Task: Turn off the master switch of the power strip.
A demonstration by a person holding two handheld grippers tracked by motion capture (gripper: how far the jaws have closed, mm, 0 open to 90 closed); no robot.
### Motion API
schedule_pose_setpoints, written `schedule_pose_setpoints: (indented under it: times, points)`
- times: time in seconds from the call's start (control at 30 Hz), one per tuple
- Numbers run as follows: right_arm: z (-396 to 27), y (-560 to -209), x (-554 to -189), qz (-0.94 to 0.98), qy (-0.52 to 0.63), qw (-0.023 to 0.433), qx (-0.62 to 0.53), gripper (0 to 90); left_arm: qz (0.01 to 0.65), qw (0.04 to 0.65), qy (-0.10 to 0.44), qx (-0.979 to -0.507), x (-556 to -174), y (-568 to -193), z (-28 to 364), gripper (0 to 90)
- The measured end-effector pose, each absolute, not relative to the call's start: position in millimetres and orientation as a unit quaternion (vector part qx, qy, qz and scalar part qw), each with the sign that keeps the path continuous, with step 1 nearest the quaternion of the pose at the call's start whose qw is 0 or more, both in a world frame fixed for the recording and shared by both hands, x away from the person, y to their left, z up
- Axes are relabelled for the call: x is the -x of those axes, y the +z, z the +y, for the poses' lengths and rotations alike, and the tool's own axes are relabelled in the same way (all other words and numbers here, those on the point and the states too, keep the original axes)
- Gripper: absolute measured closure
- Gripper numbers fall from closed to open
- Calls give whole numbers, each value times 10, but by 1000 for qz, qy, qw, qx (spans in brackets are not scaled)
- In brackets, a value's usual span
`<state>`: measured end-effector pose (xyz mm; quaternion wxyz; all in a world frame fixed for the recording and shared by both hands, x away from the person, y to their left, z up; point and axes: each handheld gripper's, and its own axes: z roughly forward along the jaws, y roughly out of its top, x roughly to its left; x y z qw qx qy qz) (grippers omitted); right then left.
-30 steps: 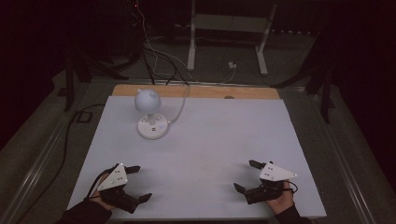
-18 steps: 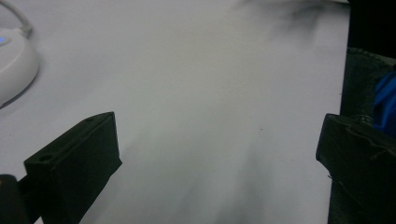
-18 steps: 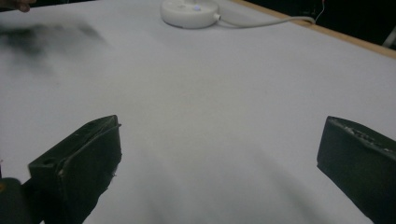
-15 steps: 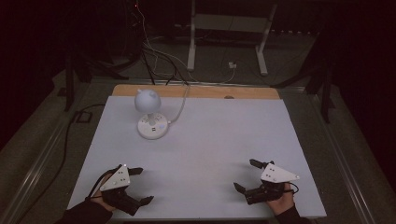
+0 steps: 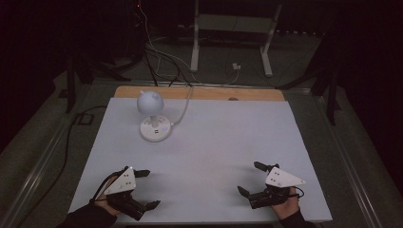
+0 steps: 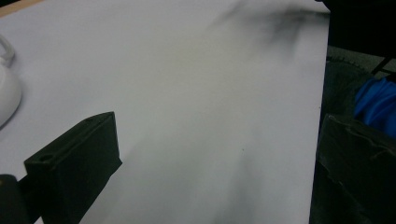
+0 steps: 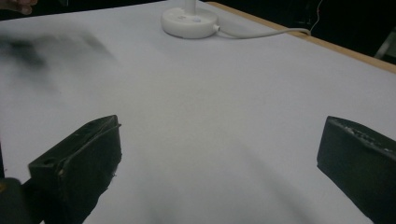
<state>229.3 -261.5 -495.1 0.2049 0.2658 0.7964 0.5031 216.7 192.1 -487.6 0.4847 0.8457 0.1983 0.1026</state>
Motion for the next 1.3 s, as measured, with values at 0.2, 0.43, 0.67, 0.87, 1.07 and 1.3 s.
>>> schedule_pose_setpoints:
  times: [0.2,0.43,0.67,0.87,1.07,1.3]
  points:
    - [-2613,-4949,-2288,796,502,208,-266,0,194,489,104,-844,-2200,-4809,1869,2]
    - [-2614,-4938,-2279,794,505,210,-268,0,196,494,107,-840,-2259,-4725,1821,2]
    - [-2617,-4930,-2273,792,506,214,-266,0,205,490,116,-839,-2363,-4659,1759,2]
    - [-2622,-4930,-2272,793,506,211,-267,0,211,487,131,-837,-2448,-4624,1726,3]
    - [-2639,-4925,-2275,791,508,211,-269,0,227,491,141,-830,-2594,-4570,1698,2]
    - [-2620,-4931,-2271,794,507,207,-265,0,248,487,159,-822,-2734,-4527,1632,3]
